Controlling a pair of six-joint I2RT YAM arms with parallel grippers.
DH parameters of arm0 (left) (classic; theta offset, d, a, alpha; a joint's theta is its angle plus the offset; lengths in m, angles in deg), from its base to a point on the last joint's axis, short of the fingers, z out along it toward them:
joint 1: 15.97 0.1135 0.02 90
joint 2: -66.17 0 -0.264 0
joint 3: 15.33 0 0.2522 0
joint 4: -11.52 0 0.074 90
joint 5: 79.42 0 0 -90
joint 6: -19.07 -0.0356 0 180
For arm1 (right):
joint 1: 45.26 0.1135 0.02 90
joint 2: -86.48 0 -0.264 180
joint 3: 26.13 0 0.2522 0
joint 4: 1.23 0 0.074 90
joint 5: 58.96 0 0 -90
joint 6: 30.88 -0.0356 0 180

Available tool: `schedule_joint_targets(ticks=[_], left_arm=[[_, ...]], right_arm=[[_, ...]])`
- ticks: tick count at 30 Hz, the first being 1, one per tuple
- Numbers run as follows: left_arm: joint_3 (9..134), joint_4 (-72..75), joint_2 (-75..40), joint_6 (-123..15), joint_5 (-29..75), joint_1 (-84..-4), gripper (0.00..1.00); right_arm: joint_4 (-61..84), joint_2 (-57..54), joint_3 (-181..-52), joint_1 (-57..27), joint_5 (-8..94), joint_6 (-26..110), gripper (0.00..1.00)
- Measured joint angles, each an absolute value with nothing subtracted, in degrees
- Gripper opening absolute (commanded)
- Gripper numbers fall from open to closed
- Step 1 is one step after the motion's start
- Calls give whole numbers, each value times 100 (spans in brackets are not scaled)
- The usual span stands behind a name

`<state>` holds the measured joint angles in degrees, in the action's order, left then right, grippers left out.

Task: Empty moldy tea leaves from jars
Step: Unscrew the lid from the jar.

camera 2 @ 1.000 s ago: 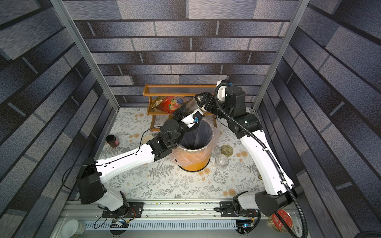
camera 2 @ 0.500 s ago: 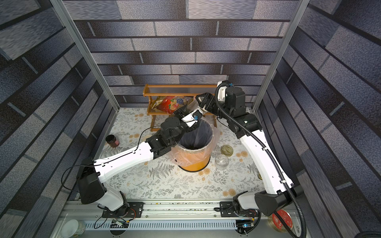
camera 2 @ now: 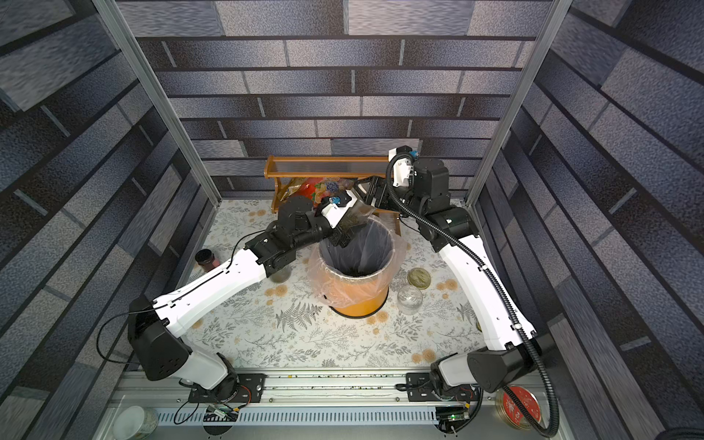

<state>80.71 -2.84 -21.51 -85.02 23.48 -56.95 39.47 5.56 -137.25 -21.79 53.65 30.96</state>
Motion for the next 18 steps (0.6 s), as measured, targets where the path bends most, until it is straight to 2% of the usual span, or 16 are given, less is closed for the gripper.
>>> schedule_joint_targets(ticks=[11,18], left_arm=[[8351,-118,-2332,-6701,5500,-4840,33],[8611,380,-2666,-6069,6641,-4580,33]], right_arm=[[3523,438,-13933,-2190,6143,3692,58],[3492,197,-14311,-2352,6740,3974,58]])
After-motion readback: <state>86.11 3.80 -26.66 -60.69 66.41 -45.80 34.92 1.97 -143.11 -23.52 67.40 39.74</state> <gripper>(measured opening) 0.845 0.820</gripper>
